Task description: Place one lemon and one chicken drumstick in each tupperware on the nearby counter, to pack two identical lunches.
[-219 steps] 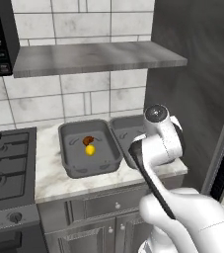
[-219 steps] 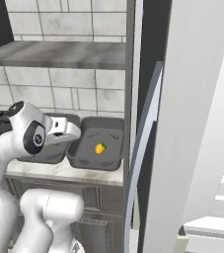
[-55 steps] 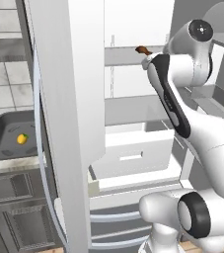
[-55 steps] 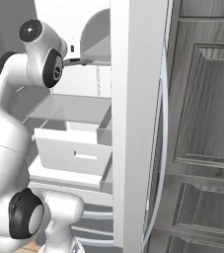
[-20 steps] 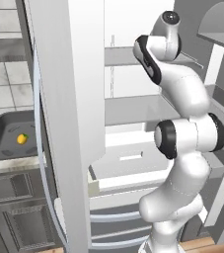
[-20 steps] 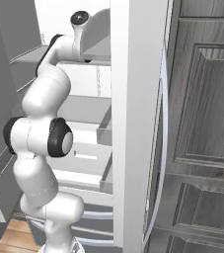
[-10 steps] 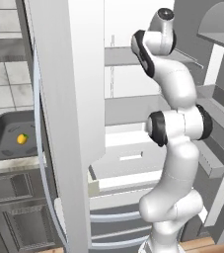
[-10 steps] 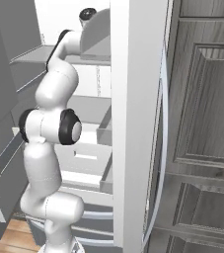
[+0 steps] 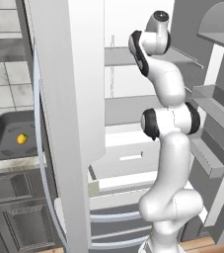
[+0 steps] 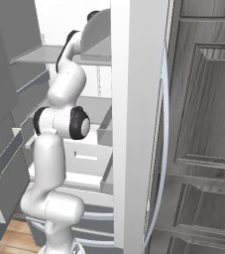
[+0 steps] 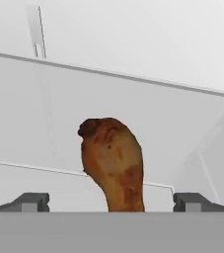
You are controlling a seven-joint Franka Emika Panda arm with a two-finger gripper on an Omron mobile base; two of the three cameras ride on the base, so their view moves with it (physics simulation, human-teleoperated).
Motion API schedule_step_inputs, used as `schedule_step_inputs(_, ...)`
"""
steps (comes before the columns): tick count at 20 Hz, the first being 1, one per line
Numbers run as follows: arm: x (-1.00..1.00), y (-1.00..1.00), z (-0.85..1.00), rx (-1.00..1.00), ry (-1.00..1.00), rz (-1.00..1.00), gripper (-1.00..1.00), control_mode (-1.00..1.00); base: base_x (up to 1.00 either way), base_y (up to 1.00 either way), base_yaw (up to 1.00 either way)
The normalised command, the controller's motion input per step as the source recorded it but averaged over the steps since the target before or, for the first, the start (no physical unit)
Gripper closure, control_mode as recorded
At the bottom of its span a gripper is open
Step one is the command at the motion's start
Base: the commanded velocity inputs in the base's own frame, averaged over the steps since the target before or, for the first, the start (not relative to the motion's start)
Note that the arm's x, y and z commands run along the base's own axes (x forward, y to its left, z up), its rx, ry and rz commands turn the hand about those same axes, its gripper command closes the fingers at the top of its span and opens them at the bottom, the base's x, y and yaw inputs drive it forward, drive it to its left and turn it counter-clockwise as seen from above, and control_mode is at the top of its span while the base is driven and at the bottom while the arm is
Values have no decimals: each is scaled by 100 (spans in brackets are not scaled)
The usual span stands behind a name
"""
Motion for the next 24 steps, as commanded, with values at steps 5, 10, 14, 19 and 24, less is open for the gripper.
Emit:
schedule_step_inputs(5,38,-4,-5,0,0,3,-100,-100,0,0,0)
schedule_step_inputs(10,46,-3,-22,0,0,5,100,-100,0,0,0)
schedule_step_inputs(14,12,0,-84,-1,14,2,100,-100,0,0,0)
schedule_step_inputs(19,-55,1,-100,-6,24,0,100,-100,0,0,0)
schedule_step_inputs(24,-67,13,-100,-9,-12,0,100,-100,0,0,0)
